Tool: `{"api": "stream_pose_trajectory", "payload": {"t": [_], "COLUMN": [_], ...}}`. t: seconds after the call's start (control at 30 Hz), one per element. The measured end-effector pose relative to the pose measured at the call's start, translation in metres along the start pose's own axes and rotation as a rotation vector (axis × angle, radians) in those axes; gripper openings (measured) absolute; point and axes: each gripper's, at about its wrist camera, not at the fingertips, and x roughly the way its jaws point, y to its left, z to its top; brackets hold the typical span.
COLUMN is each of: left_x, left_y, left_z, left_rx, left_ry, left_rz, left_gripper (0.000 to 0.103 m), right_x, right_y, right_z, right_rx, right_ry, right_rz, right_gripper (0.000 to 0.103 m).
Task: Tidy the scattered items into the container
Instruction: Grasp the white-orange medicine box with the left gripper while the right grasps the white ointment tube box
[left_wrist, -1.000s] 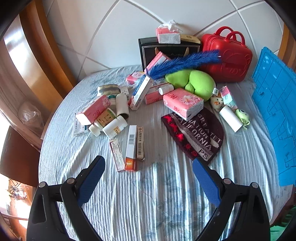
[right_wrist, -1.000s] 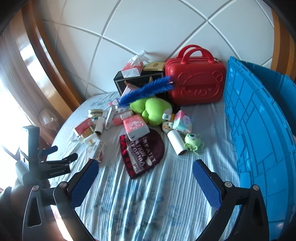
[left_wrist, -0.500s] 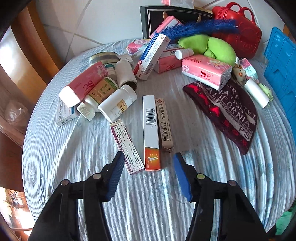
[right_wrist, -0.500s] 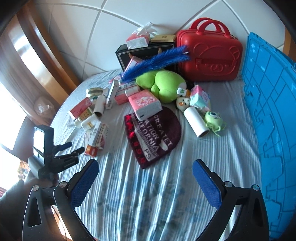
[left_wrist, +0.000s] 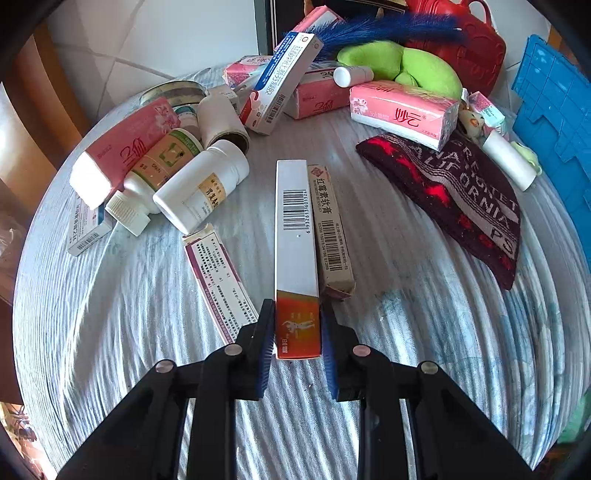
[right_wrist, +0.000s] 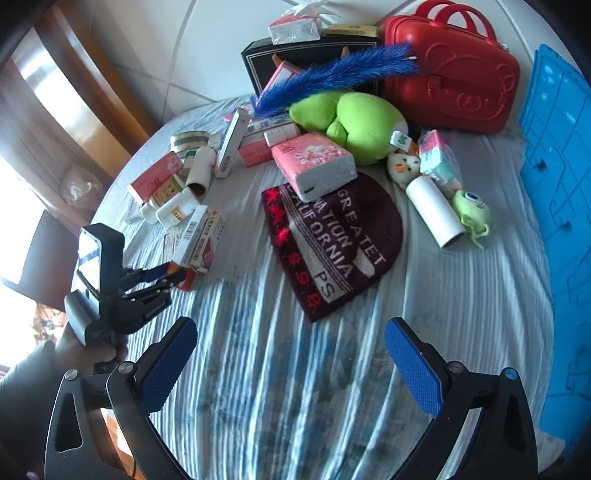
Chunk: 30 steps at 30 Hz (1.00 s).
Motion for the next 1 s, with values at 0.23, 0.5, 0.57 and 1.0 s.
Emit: {"api": "stream_pose_trajectory", "payload": {"t": [0.23, 0.5, 0.57, 1.0], "left_x": [-0.013, -0.013, -0.013, -0.011], "left_y": [0.018, 0.035, 0.036, 0.044], "left_z": [-0.014, -0.022, -0.023, -0.024], "left_rx": [-0.035, -0.080, -0.084, -0.100], "left_ry": [-0.034, -0.055, -0.058, -0.063], "left_rz": [-0.015, -0.022, -0.025, -0.012], "left_gripper": [0.022, 0.022, 0.022, 0.022], "right_x": [0.069, 0.154, 0.171, 0.219], "right_y": [0.045, 0.104, 0.113, 0.124], "right_z": [0.024, 0.050, 0.054, 0.060], "right_rx": [-0.070, -0.132, -0.141, -0.133], "right_ry": [0.020, 0.036, 0.041, 0.095], "right_rz": [-0.002, -0.018, -0.039, -0.071], "right_gripper": [0.103, 0.101, 0.098, 0.018]}}
